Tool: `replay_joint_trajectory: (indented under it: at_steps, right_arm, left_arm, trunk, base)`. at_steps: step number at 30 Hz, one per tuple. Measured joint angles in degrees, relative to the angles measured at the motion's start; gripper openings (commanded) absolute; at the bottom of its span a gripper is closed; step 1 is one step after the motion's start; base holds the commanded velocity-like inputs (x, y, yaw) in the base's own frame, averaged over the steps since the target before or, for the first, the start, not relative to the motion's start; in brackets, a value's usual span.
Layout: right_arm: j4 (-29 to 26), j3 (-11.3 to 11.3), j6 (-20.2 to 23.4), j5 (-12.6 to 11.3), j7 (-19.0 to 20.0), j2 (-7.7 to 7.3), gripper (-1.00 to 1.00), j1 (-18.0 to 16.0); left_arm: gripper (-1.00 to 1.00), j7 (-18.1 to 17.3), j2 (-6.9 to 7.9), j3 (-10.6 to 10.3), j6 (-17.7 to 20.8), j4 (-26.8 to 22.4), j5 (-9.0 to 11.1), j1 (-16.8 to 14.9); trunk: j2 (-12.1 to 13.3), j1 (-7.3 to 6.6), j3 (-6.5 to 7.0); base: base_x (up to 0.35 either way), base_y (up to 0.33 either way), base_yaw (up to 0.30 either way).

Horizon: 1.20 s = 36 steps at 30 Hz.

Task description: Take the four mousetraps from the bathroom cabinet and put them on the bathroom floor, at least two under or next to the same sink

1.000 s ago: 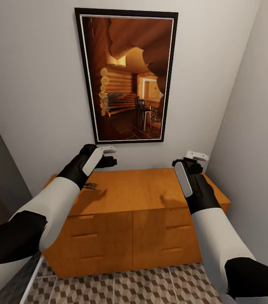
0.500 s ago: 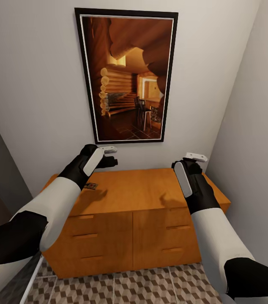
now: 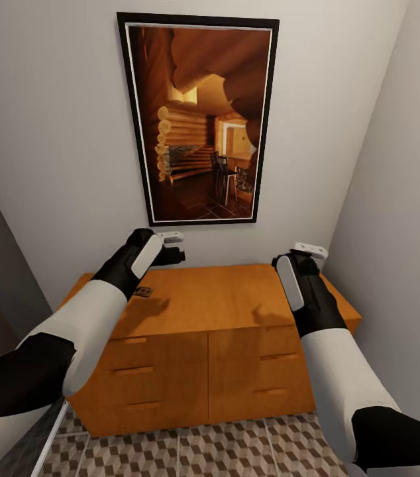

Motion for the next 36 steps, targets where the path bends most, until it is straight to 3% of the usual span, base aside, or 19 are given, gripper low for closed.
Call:
replay_joint_trajectory:
  at_steps: [8,28,36]
  right_arm:
    - [0.1,-1.4,-0.1,-0.1,0.2,0.04,1.0,0.3]
    - [0.1,-1.4,-0.1,-0.1,0.6,0.2,1.0,1.6]
    - [0.1,-1.3,0.9,-2.1,2.7,-0.2,1.0,1.6]
  left_arm:
    - [1.0,-0.1,-0.06,0.0,-0.2,-0.4,0.0,1.0]
    - [1.0,-0.2,-0.48,-0.4,-0.3,-0.2,0.0,1.3]
    - [1.0,-0.1,-0.49,-0.4,-0.2,-0.2,0.0,1.3]
  trunk:
    - [0.0,-0.02,0.0]
    - [0.0,-0.02,0.0]
    - [0.0,0.0,0.0]
  base:
    - [0.059,-0.01,0.0]
    - [0.282,-0.088,0.0]
    - [0.065,-0.013,0.0]
